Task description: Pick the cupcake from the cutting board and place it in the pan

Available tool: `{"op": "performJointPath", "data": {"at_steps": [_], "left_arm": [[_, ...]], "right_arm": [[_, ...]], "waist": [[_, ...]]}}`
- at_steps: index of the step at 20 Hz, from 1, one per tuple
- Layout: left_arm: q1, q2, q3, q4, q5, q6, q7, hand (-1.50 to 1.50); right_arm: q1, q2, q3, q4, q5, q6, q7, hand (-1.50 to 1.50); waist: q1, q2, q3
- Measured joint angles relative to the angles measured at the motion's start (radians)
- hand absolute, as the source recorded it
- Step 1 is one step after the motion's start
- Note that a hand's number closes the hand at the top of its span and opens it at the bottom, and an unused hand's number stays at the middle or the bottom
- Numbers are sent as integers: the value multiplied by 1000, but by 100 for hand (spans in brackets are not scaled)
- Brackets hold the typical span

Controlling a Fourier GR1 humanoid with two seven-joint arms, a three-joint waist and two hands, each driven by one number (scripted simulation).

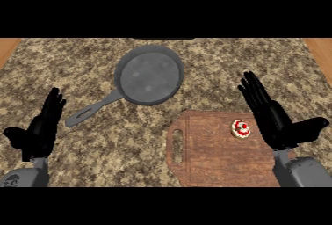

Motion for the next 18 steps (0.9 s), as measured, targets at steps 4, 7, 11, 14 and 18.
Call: {"op": "performJointPath", "data": {"at_steps": [4,7,11,14,18], "left_arm": [[29,17,-33,-38,-62,8,40,0],[56,50,-73,-85,-115,6,87,0],[96,54,-107,-105,-148,15,127,0],[116,58,-122,-140,-162,17,166,0],[124,56,-141,-176,-181,23,206,0]], "right_arm": [[-75,3,-67,19,-4,-20,61,-150],[-132,-64,-94,67,56,-42,92,-150],[-57,-128,-181,120,111,-204,199,-150],[19,-206,-180,56,149,-232,313,-150],[77,-355,-139,-18,226,-163,412,-150]], "waist": [[0,-1,5],[6,0,2],[-25,-6,5],[-30,-8,6],[-26,-8,6]]}}
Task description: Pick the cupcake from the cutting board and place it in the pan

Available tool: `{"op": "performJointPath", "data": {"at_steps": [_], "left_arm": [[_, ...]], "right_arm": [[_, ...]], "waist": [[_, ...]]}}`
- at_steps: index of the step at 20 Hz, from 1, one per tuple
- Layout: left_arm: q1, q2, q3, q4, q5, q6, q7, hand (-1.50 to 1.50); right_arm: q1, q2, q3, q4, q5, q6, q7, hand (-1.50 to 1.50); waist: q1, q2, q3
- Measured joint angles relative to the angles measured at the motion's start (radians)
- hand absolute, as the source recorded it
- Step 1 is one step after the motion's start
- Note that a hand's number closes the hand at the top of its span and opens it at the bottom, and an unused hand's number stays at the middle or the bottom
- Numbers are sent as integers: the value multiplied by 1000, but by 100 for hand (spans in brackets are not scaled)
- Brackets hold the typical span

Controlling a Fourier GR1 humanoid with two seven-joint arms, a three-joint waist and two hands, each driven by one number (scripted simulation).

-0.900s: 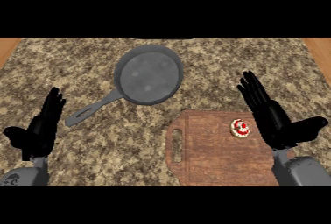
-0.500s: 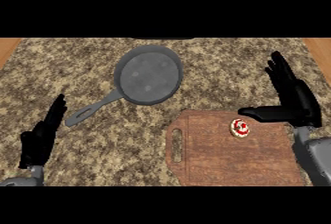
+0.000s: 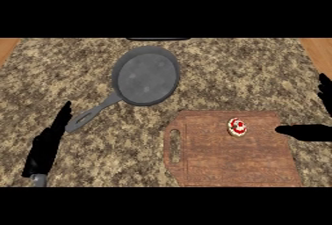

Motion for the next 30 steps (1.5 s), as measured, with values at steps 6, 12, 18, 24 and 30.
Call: {"op": "performJointPath", "data": {"at_steps": [6,12,18,24,30], "left_arm": [[9,-17,-26,-52,-25,8,41,0],[3,-17,-19,-66,-32,-7,50,0],[27,-32,-24,-85,-56,-11,46,0],[9,-34,7,-70,-48,-37,54,0],[28,-42,7,-84,-60,-44,46,0]], "right_arm": [[-38,-158,15,-67,-16,209,126,-150],[-172,-182,63,-116,-91,392,287,-150],[-358,-115,120,-32,-86,510,442,-150],[-478,-31,166,38,-96,602,563,-150],[-548,21,253,108,-77,652,604,-150]], "waist": [[18,4,1],[32,8,1],[38,9,1],[33,9,1],[37,8,1]]}}
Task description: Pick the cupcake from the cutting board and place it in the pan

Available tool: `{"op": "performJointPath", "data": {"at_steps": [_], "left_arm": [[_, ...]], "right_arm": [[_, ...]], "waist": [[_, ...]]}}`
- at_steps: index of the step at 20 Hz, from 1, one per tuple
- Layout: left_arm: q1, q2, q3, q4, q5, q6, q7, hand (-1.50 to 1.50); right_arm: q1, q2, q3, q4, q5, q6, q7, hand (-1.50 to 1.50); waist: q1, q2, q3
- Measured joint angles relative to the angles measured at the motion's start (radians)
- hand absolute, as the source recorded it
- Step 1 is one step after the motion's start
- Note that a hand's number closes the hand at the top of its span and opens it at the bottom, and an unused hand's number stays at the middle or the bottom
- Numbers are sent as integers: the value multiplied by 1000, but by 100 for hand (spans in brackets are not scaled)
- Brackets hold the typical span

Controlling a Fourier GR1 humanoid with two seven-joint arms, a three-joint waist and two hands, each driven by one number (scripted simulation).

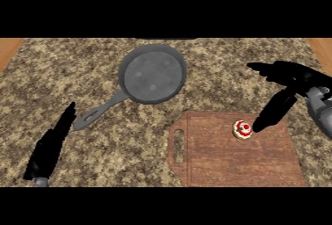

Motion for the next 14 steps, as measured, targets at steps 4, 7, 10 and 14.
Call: {"op": "performJointPath", "data": {"at_steps": [4,7,10,14], "left_arm": [[7,-8,-1,-6,-10,2,5,0],[4,-6,6,-14,-11,-3,18,0],[3,-8,11,-36,-14,-6,36,0],[14,-20,10,-35,-25,-3,33,0]], "right_arm": [[-27,15,45,25,-16,19,29,-150],[-45,32,76,48,-18,30,41,-150],[-68,59,90,91,-20,42,42,-150],[-71,86,135,110,-2,44,54,-150]], "waist": [[-4,-1,0],[-6,-1,0],[-6,-1,1],[-8,-2,0]]}}
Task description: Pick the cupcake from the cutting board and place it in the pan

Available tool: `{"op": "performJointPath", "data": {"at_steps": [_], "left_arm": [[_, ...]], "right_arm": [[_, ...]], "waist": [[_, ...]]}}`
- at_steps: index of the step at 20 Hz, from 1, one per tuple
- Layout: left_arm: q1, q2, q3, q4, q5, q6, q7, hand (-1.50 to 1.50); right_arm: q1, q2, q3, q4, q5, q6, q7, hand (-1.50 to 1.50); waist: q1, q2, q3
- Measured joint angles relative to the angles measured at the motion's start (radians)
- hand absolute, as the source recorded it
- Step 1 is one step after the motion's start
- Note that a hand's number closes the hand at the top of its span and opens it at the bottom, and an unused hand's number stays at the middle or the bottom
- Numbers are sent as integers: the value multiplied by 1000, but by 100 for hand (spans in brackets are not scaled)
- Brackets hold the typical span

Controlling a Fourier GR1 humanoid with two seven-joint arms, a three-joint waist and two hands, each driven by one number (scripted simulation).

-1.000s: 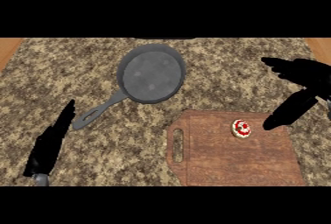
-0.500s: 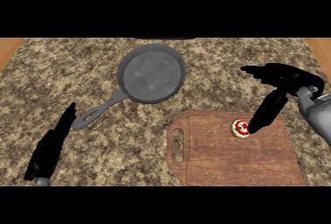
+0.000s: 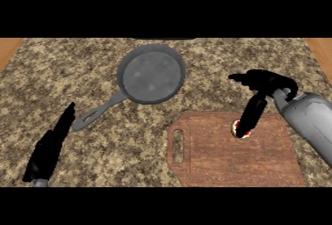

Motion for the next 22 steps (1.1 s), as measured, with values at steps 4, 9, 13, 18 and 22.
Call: {"op": "performJointPath", "data": {"at_steps": [4,9,13,18,22], "left_arm": [[2,0,9,8,0,-9,-9,0],[11,-2,24,12,0,-16,-25,0],[-8,-9,32,24,-1,-23,-15,0],[-4,-11,36,8,-12,-30,-5,0],[-11,-25,35,15,-29,-24,-6,0]], "right_arm": [[-9,10,27,17,0,0,22,-150],[5,20,58,24,13,-5,35,-150],[28,22,71,31,22,-2,28,-150],[61,30,86,29,44,-2,22,-150],[86,52,94,53,82,-3,5,-150]], "waist": [[-4,0,0],[-6,-1,0],[-8,-1,0],[-8,-1,0],[-8,0,1]]}}
